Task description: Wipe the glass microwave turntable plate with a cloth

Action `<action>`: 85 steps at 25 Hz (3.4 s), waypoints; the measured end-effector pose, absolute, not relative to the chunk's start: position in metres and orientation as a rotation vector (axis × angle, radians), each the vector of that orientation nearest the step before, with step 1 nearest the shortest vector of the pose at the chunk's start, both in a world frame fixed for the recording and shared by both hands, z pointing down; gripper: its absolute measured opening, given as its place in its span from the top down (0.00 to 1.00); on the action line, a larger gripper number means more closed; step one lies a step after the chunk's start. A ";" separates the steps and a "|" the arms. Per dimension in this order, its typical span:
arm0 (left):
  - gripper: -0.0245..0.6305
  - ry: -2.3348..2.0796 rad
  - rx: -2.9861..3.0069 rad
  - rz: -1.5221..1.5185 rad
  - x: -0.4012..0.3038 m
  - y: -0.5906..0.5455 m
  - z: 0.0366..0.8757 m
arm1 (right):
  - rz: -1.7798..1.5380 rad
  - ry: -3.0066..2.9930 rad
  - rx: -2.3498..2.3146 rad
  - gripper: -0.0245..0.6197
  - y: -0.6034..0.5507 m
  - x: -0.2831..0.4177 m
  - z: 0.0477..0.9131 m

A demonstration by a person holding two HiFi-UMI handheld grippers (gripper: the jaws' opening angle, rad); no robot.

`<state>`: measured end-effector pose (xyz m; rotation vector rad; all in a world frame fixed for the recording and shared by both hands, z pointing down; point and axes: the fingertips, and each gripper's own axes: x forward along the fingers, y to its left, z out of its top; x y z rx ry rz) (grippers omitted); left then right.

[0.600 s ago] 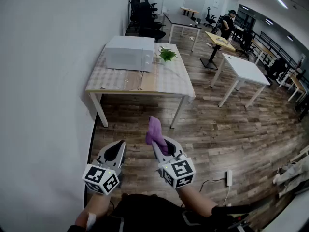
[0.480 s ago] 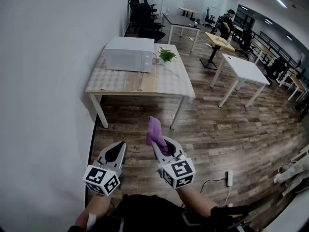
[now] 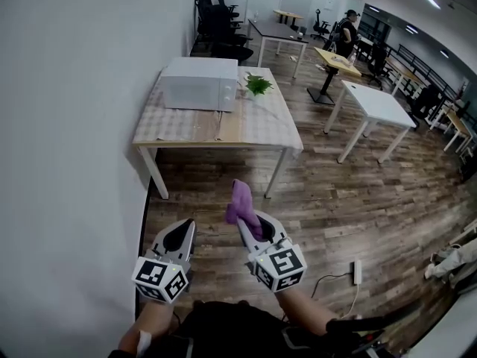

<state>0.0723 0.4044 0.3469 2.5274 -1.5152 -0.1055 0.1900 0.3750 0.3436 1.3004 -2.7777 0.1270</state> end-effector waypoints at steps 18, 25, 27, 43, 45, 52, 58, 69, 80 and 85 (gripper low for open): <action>0.95 -1.440 2.568 -0.127 0.025 0.404 0.353 | 0.104 -2.719 1.321 0.82 0.381 0.131 0.353; 0.95 -1.438 2.558 -0.143 0.004 0.405 0.362 | 0.081 -2.720 1.309 0.82 0.382 0.108 0.358; 0.95 -1.445 2.557 -0.141 -0.001 0.402 0.364 | 0.084 -2.721 1.309 0.82 0.376 0.104 0.358; 0.95 -1.498 2.520 -0.066 -0.023 0.332 0.375 | 0.050 -2.755 1.275 0.82 0.290 0.081 0.366; 0.95 -1.500 2.522 -0.074 -0.023 0.315 0.375 | 0.057 -2.747 1.276 0.82 0.271 0.082 0.368; 0.95 -1.516 2.522 -0.068 -0.018 0.247 0.377 | 0.068 -2.771 1.234 0.82 0.205 0.084 0.371; 0.95 -1.591 2.487 -0.038 -0.019 0.199 0.374 | 0.074 -2.799 1.161 0.82 0.157 0.082 0.370; 0.95 -1.644 2.420 0.032 0.001 0.123 0.388 | 0.138 -2.827 1.081 0.82 0.084 0.104 0.383; 0.95 -1.725 2.367 0.139 0.019 0.073 0.396 | 0.156 -2.895 0.986 0.82 0.029 0.122 0.385; 0.95 -1.752 2.315 0.119 0.017 0.062 0.396 | 0.144 -2.926 0.950 0.82 0.016 0.124 0.380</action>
